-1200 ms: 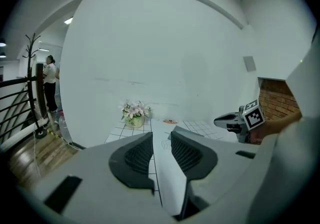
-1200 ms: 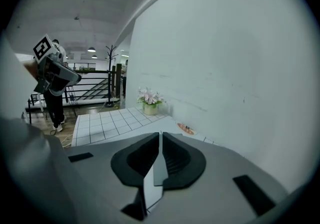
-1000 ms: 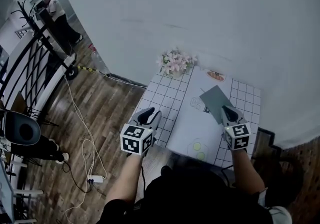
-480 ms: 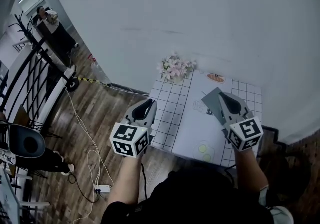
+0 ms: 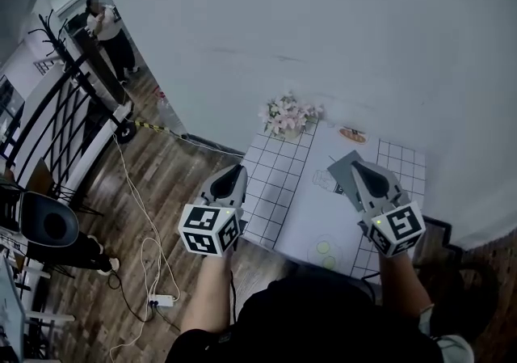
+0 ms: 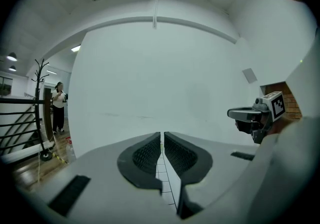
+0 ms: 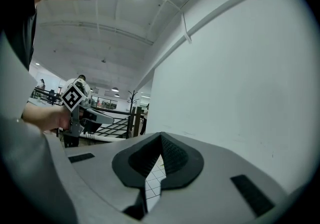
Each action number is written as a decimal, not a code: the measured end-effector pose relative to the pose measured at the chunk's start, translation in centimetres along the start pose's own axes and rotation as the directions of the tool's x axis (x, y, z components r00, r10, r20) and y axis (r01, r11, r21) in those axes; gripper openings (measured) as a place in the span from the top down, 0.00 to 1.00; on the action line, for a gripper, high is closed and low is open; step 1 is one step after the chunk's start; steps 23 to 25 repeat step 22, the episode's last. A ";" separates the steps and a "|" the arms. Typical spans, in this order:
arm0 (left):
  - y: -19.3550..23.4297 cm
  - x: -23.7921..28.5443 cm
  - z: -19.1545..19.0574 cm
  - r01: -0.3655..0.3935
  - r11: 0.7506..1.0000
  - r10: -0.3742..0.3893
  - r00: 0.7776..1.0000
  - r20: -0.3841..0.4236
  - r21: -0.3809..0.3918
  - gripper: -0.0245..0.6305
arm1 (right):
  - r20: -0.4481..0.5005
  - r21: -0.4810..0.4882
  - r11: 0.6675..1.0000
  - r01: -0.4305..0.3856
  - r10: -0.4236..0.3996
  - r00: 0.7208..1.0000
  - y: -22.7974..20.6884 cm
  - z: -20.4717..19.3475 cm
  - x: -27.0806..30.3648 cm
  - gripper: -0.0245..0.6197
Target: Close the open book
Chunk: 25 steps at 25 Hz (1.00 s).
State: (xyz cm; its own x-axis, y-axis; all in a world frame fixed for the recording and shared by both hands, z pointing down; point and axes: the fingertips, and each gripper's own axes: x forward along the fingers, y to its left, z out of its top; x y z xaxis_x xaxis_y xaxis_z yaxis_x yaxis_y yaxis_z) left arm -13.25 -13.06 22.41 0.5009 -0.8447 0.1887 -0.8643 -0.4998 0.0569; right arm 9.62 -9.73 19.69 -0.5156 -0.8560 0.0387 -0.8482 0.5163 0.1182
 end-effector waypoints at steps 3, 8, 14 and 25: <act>-0.6 -0.1 -0.3 -0.002 1.000 0.002 1.000 -0.005 0.006 0.92 | -0.001 0.005 1.000 -0.001 0.001 1.000 -0.1 -0.3 -0.4 0.96; -2.1 0.1 -0.4 0.018 1.000 -0.017 1.000 -0.016 0.018 0.92 | 0.002 0.003 1.000 -0.003 0.003 1.000 0.1 -0.4 -1.2 0.96; -3.8 -0.1 -0.9 0.038 0.999 -0.037 0.998 -0.043 0.033 0.92 | -0.004 0.040 0.999 0.002 -0.002 1.000 0.1 -1.2 -2.7 0.96; -5.2 0.1 -2.6 0.049 0.998 -0.047 0.996 -0.080 0.024 0.92 | -0.023 0.077 0.997 -0.004 0.005 1.000 -0.1 -2.9 -3.8 0.96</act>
